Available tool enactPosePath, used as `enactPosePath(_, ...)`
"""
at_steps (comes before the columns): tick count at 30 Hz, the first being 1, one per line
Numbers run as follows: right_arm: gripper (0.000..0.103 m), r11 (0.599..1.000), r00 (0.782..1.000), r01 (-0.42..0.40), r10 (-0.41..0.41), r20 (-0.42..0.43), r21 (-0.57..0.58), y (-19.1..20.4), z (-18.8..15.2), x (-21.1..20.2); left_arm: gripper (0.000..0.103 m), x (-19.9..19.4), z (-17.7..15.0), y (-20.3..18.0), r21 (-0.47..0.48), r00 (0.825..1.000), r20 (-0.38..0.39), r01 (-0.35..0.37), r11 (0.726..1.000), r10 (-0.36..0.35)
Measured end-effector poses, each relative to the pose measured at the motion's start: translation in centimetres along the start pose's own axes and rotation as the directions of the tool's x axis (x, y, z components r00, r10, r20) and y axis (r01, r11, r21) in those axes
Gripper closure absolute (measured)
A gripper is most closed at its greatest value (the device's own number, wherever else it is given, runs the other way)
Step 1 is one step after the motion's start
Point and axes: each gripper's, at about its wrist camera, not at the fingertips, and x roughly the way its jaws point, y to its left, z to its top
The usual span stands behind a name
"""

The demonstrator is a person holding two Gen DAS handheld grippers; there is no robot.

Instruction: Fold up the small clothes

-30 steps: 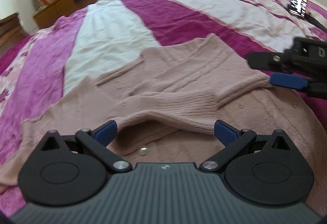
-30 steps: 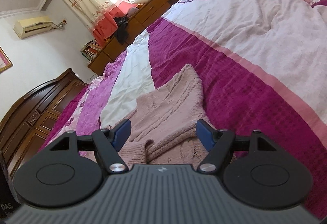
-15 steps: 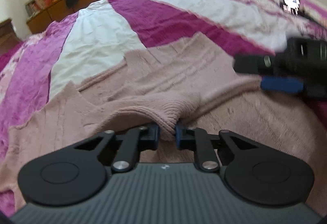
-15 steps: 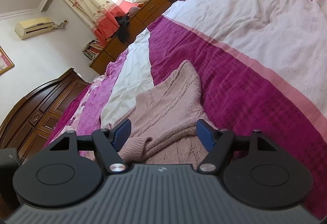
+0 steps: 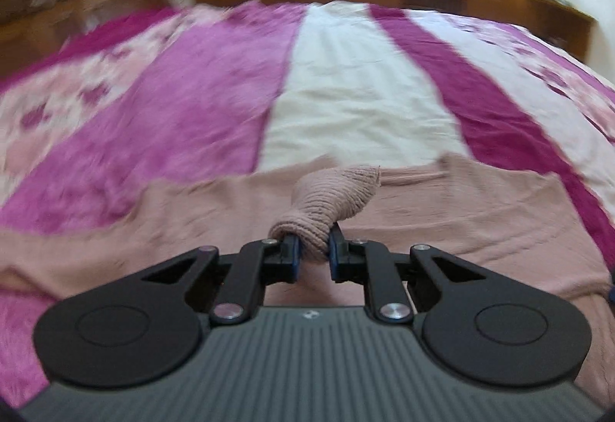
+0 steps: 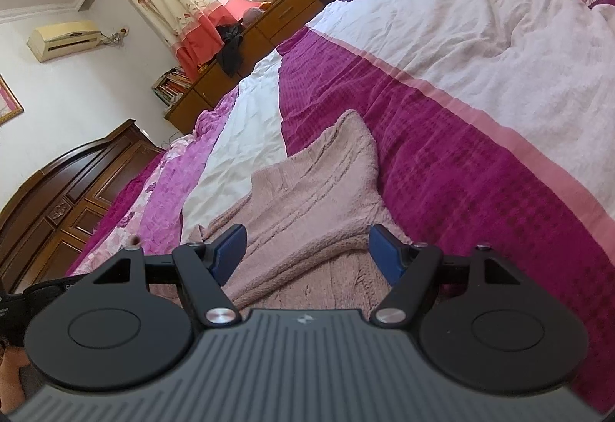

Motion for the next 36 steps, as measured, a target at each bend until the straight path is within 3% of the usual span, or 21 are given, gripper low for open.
enactPosePath(2,0.026,1.000,1.000,0.004,-0.004,-0.003,-0.009,0.1,0.0,0.1,0.084,0.9,-0.6,2.5,-0.085,0.998,-0.056,-0.001,0.996,-0.004)
enactPosePath(6,0.026,1.000,1.000,0.013,-0.013,-0.011,-0.028,0.5,-0.1,0.5,0.084,2.4,-2.6,6.0,-0.239,0.981,-0.161,0.068,0.969,-0.108)
enactPosePath(9,0.026,0.999,1.000,0.021,-0.022,-0.019,-0.048,0.7,-0.2,0.7,0.083,2.5,-3.6,6.9,-0.280,0.975,-0.152,0.112,0.953,-0.159)
enactPosePath(14,0.026,0.997,0.999,0.033,-0.035,-0.029,-0.070,0.9,-0.5,1.1,0.066,1.3,-3.4,8.2,-0.338,0.973,-0.106,0.159,0.928,-0.205)
enactPosePath(15,0.026,0.997,0.999,0.035,-0.037,-0.029,-0.074,0.9,-0.5,1.1,0.061,1.1,-3.2,8.3,-0.351,0.975,-0.096,0.155,0.923,-0.200)
enactPosePath(17,0.026,0.996,0.999,0.040,-0.042,-0.030,-0.082,1.0,-0.5,1.2,0.037,0.5,-3.1,8.9,-0.373,0.983,-0.068,0.136,0.918,-0.173)
enactPosePath(29,0.026,0.991,0.998,0.042,-0.048,-0.040,-0.125,2.5,-0.9,1.0,0.036,-0.8,-3.2,10.6,-0.307,0.996,-0.080,0.014,0.952,-0.040)
enactPosePath(36,0.026,0.988,0.998,0.033,-0.041,-0.048,-0.154,3.8,-1.1,0.4,0.036,-2.1,-3.2,13.1,-0.313,0.996,-0.085,-0.049,0.948,0.023)
